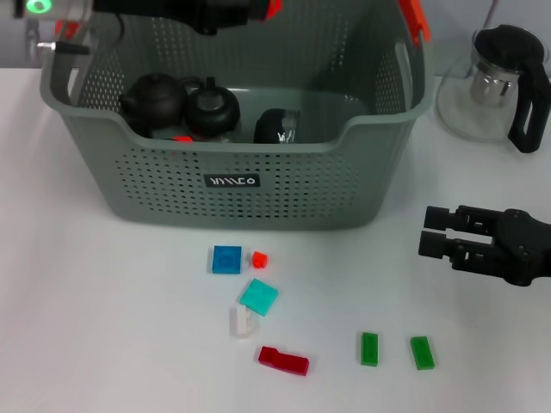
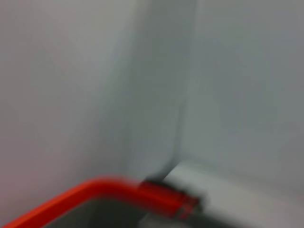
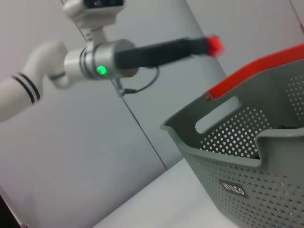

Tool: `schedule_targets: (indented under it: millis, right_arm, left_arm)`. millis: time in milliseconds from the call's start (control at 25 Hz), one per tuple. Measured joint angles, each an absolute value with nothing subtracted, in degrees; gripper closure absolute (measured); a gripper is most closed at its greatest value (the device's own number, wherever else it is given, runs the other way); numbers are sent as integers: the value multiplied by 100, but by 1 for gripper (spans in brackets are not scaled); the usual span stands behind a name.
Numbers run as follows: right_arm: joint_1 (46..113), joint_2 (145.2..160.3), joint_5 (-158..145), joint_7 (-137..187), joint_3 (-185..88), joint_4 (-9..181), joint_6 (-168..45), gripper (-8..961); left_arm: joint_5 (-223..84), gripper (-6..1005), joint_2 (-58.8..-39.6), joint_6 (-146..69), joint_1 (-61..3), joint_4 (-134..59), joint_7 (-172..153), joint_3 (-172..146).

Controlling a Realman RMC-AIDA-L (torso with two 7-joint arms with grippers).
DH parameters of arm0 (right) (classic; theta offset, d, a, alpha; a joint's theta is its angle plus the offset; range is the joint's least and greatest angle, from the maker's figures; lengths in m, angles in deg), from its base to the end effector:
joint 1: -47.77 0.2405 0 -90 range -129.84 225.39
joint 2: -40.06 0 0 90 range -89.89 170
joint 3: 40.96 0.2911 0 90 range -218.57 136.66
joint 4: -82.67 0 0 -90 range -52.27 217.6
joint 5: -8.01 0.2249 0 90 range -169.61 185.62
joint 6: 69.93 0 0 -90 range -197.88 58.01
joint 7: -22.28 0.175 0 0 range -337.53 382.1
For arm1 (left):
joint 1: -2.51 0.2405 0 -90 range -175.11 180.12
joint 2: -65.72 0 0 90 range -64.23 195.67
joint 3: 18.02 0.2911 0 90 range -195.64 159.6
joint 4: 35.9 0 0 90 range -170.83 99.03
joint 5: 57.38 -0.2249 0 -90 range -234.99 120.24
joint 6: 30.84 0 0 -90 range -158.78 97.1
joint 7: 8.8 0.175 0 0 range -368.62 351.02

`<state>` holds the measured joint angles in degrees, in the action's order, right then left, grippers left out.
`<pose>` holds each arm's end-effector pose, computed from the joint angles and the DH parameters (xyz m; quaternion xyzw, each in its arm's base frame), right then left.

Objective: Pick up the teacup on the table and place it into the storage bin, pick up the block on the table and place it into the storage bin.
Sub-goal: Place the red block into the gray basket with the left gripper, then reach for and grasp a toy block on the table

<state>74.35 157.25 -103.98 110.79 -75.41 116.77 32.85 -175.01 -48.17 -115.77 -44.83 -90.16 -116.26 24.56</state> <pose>0.2921 0.3246 -0.0212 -0.8903 0.3101 0.3305 0.0440 -0.1520 0.4804 0.0432 -0.9442 -0.1860 -0.2043 0.1796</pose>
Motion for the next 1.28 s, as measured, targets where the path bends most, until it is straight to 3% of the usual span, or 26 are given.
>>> schedule_targets:
  millis: [240, 480, 640, 800, 960, 1080, 1280]
  right_arm:
    - [7443, 15726, -10393, 11079, -7541, 11680, 3250, 280]
    - [7455, 15730, -10394, 11079, -7541, 11685, 3239, 280]
    - [7447, 15726, -10386, 11079, -7530, 11685, 3236, 280]
    - [7429, 15724, -10377, 11075, -7517, 11681, 3235, 280]
    - [7417, 15734, -10373, 11054, -7509, 11680, 3236, 280]
    - [7412, 15739, -10371, 11060, -7507, 11678, 3237, 280]
    - [7417, 15748, -10362, 11059, -7492, 11676, 3237, 280]
  left_arm:
    - [-19575, 743, -4975, -10315, -4860, -9273, -12902, 3621]
    - [-20844, 727, -5480, -9410, -4843, -9385, -13451, 4340]
    - [-20833, 716, -5654, -9413, -4676, -9839, -13448, 4301]
    - [-19703, 527, -5783, -9580, -3972, -10907, -13222, 3993]
    - [-16874, 371, -5741, -10340, -3016, -11085, -11848, 3359]
    - [-14929, 262, -5634, -11637, -2723, -10233, -10791, 2594]
    - [-13729, 263, -5390, -13657, -2696, -8542, -9529, 1274]
